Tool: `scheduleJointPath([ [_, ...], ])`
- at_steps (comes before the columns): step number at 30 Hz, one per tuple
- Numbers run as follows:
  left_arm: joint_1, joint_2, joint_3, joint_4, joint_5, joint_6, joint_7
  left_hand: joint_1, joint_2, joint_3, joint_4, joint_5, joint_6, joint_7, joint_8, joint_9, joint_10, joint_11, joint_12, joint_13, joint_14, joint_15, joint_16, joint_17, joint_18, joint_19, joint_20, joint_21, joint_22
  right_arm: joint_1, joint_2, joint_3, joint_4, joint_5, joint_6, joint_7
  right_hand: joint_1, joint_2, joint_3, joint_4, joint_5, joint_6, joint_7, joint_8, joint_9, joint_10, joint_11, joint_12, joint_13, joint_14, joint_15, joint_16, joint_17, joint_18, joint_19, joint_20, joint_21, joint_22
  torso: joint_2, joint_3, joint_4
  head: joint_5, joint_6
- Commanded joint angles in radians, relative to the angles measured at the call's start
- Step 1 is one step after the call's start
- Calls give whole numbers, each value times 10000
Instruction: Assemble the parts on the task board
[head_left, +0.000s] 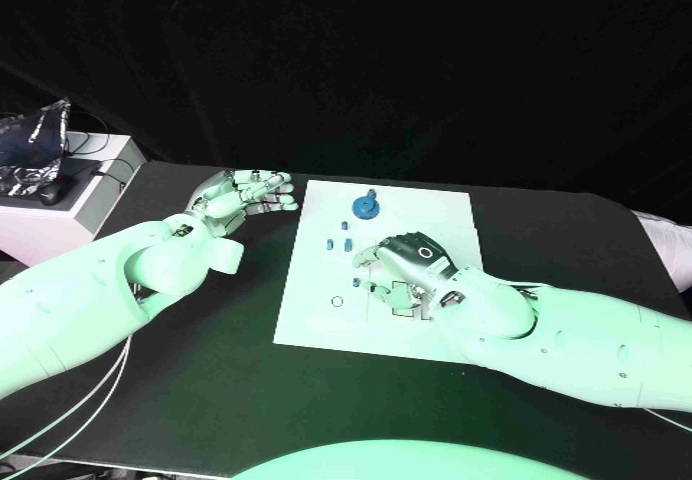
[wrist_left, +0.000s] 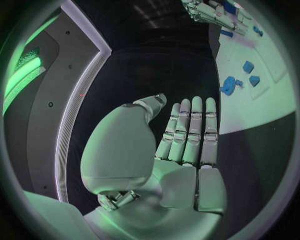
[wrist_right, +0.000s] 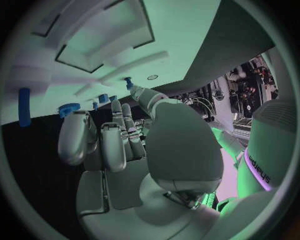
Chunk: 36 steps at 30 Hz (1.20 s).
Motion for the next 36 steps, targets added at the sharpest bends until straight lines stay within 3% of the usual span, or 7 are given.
scheduleJointPath([
  [1,3,12,8,19,-14,193,48,14,7,3,36,-9,-39,36,8,-8,-27,27,-57,11,82,-6,-67,15,125,52,4,-35,-9,173,-297,77,188,683,40,-75,115,-42,-74,41,62,15,160,-87,-47,183,-27,92,25,236,51,-33,-18,119,31,44,-20,287,-14,-13,-3,-102,94],
  [8,0,-10,8,23,-12,205,89,29,10,-5,36,-11,-31,31,12,-9,-39,26,-60,11,80,-4,-95,29,124,61,6,-61,-29,932,-1060,193,292,2202,1608,154,41,-217,-284,165,50,-112,229,-225,-167,315,-20,51,14,240,54,-24,-18,121,34,37,-69,265,-23,-19,-38,-340,263],
  [11,-2,-16,8,28,-6,214,112,31,11,-5,36,-12,-30,30,13,-9,-38,26,-59,11,81,-4,-98,31,125,62,6,-64,-32,1217,-1281,212,162,2393,2267,250,70,-227,-644,237,74,-177,133,-292,-232,183,-36,3,3,231,43,-37,-62,127,32,32,-114,244,-28,-25,-43,-427,292],
  [18,-7,-16,7,44,5,231,132,31,11,-5,36,-12,-30,30,13,-9,-38,26,-59,11,81,-4,-98,31,125,62,6,-64,-32,1483,-1414,227,-263,2061,3329,232,951,269,-2814,807,142,-161,-162,-456,-524,-295,38,17,22,233,104,-7,-79,134,62,78,-238,207,-25,-30,-21,-557,318],
  [22,-9,-26,7,48,8,225,131,31,11,-5,36,-12,-30,30,13,-9,-38,26,-59,11,81,-4,-98,31,125,62,6,-64,-32,1523,-1399,229,-412,1795,3848,124,1203,351,-3193,1025,117,-132,-204,-477,-590,-343,50,21,26,231,113,-1,-91,133,72,87,-244,214,-21,-38,-22,-568,307],
  [27,-10,-42,7,47,9,214,130,31,11,-5,36,-12,-30,30,13,-9,-38,26,-59,11,81,-4,-98,31,125,62,6,-64,-32,1536,-1323,228,-554,1533,4083,-26,1432,436,-3342,1200,88,-71,-241,-473,-637,-239,26,66,48,230,98,6,-91,135,77,82,-257,215,-4,-37,-26,-551,292],
  [36,-13,-46,7,45,9,211,122,41,13,-15,39,-12,-23,29,17,-10,-37,24,-56,14,90,-5,-117,46,126,77,6,-84,-49,1524,-1169,226,-715,1239,3805,-175,1803,589,-2886,1482,-111,224,-199,-402,-717,54,-25,85,45,237,51,28,-75,124,107,41,-219,257,-10,-31,-17,-552,274],
])
